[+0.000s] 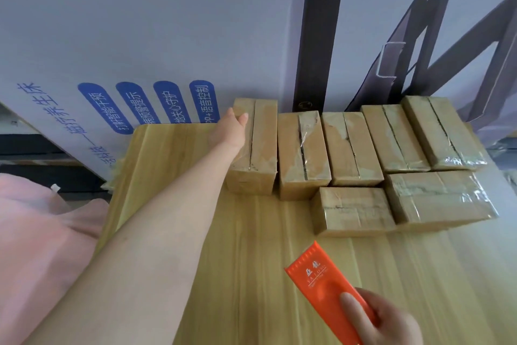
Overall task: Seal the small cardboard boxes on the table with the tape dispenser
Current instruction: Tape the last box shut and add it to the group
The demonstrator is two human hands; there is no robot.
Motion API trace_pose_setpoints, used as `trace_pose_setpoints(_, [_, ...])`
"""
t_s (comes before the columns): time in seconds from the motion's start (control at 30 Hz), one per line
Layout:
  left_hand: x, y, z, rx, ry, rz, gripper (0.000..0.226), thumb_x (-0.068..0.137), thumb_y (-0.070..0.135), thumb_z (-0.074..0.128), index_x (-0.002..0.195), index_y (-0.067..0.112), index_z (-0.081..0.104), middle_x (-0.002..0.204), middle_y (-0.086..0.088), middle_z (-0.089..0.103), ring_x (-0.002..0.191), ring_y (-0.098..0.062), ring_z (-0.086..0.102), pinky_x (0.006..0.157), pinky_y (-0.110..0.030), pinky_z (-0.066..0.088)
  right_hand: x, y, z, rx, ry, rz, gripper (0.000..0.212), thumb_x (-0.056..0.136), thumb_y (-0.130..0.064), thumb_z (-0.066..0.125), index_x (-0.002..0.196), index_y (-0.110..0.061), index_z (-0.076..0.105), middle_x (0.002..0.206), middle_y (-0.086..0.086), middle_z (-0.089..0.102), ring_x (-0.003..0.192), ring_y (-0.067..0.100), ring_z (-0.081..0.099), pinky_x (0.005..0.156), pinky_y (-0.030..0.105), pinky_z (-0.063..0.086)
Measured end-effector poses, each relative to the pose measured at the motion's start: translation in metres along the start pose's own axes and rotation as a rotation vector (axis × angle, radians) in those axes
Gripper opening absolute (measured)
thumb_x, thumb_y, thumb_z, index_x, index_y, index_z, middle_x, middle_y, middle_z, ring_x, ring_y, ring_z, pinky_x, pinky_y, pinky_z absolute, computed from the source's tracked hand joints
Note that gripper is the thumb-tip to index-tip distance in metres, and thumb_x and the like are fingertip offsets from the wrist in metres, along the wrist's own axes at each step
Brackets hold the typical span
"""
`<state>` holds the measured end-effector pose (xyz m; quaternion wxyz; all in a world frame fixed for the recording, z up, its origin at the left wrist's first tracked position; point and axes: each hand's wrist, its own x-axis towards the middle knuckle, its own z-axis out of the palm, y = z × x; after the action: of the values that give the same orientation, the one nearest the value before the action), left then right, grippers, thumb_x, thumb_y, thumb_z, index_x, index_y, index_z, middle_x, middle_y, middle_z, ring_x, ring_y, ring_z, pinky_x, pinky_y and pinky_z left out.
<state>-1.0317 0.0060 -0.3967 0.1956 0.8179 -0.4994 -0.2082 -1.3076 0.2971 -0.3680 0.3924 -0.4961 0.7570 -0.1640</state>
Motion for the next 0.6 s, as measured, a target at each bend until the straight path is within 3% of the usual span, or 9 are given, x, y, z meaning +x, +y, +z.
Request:
trace_pose_setpoints(0.07, [-0.005, 0.002, 0.001, -0.003, -0.013, -0.006, 0.059, 0.100, 0.051, 0.029, 0.150, 0.019, 0.025, 0.148, -0.007, 0.042, 0.126, -0.032, 0.050, 0.076, -0.034, 0.043, -0.011, -0.002, 0.006, 0.053, -0.002, 0.007, 0.017, 0.072, -0.034, 0.080, 0.088, -0.028, 0.078, 0.052, -0.031, 0.061, 0.061, -0.020, 0.057, 0.059, -0.001, 0.041])
trace_pose_setpoints(0.17, [-0.016, 0.002, 0.006, -0.023, -0.026, -0.003, 0.062, 0.100, 0.053, 0.026, 0.151, 0.018, 0.020, 0.148, -0.008, 0.043, 0.119, -0.030, 0.056, 0.066, -0.028, 0.039, -0.009, -0.004, 0.010, -0.028, 0.003, 0.001, 0.033, 0.073, -0.041, 0.078, 0.104, -0.030, 0.075, 0.062, -0.017, 0.065, 0.074, -0.002, 0.067, 0.064, 0.009, 0.045])
trace_pose_setpoints(0.27, [-0.028, 0.001, -0.001, -0.061, -0.076, 0.003, 0.069, 0.098, 0.057, 0.025, 0.153, 0.018, 0.008, 0.150, -0.007, 0.038, 0.077, -0.013, 0.060, 0.041, -0.014, 0.033, -0.015, -0.019, 0.019, -0.149, -0.093, -0.049, 0.033, 0.080, -0.050, 0.069, 0.111, -0.040, 0.066, 0.075, -0.013, 0.066, 0.086, 0.009, 0.068, 0.062, 0.014, 0.042])
trace_pose_setpoints(0.3, [-0.033, -0.001, -0.007, -0.081, -0.085, -0.006, 0.071, 0.098, 0.057, 0.025, 0.154, 0.018, 0.006, 0.152, -0.007, 0.036, 0.080, -0.013, 0.060, 0.041, -0.014, 0.039, -0.014, -0.022, 0.023, -0.206, -0.088, -0.106, 0.029, 0.083, -0.052, 0.064, 0.109, -0.040, 0.064, 0.080, -0.011, 0.068, 0.086, 0.010, 0.067, 0.062, 0.017, 0.043])
trace_pose_setpoints(0.37, [-0.048, -0.006, -0.023, -0.141, -0.058, -0.019, 0.069, 0.099, 0.055, 0.027, 0.154, 0.018, 0.009, 0.155, -0.005, 0.031, 0.121, -0.025, 0.054, 0.078, -0.029, 0.053, -0.012, -0.029, 0.025, -0.322, -0.081, -0.241, 0.020, 0.088, -0.051, 0.054, 0.099, -0.035, 0.058, 0.081, -0.010, 0.065, 0.075, 0.010, 0.060, 0.059, 0.019, 0.041])
trace_pose_setpoints(0.4, [-0.059, -0.012, -0.031, -0.221, -0.024, -0.008, 0.065, 0.100, 0.051, 0.029, 0.153, 0.017, 0.014, 0.155, -0.004, 0.031, 0.133, -0.025, 0.043, 0.097, -0.037, 0.045, -0.010, -0.033, 0.027, -0.358, -0.090, -0.314, 0.017, 0.089, -0.049, 0.051, 0.094, -0.033, 0.052, 0.076, -0.012, 0.059, 0.070, 0.010, 0.054, 0.057, 0.018, 0.039])
trace_pose_setpoints(0.43, [-0.072, -0.021, -0.038, -0.321, 0.017, 0.022, 0.060, 0.101, 0.046, 0.033, 0.152, 0.017, 0.021, 0.154, -0.003, 0.033, 0.137, -0.022, 0.038, 0.106, -0.039, 0.037, -0.007, -0.037, 0.031, -0.393, -0.092, -0.386, 0.014, 0.089, -0.047, 0.048, 0.092, -0.033, 0.046, 0.076, -0.014, 0.055, 0.071, 0.008, 0.050, 0.055, 0.017, 0.037])
trace_pose_setpoints(0.5, [-0.110, -0.044, -0.051, -0.475, 0.078, 0.101, 0.050, 0.101, 0.034, 0.040, 0.147, 0.016, 0.033, 0.149, -0.001, 0.042, 0.135, -0.016, 0.040, 0.111, -0.034, 0.033, -0.003, -0.041, 0.040, -0.472, -0.106, -0.540, 0.018, 0.092, -0.041, 0.045, 0.108, -0.032, 0.048, 0.092, -0.015, 0.059, 0.085, 0.009, 0.054, 0.065, 0.017, 0.036])
trace_pose_setpoints(0.6, [-0.176, -0.084, -0.063, -0.473, 0.078, 0.135, 0.043, 0.100, 0.030, 0.045, 0.142, 0.021, 0.041, 0.144, 0.006, 0.047, 0.131, -0.009, 0.044, 0.109, -0.033, 0.035, 0.011, -0.035, 0.061, -0.629, -0.121, -0.683, 0.041, 0.097, -0.036, 0.042, 0.135, -0.021, 0.042, 0.111, -0.006, 0.063, 0.102, 0.018, 0.055, 0.088, 0.027, 0.036])
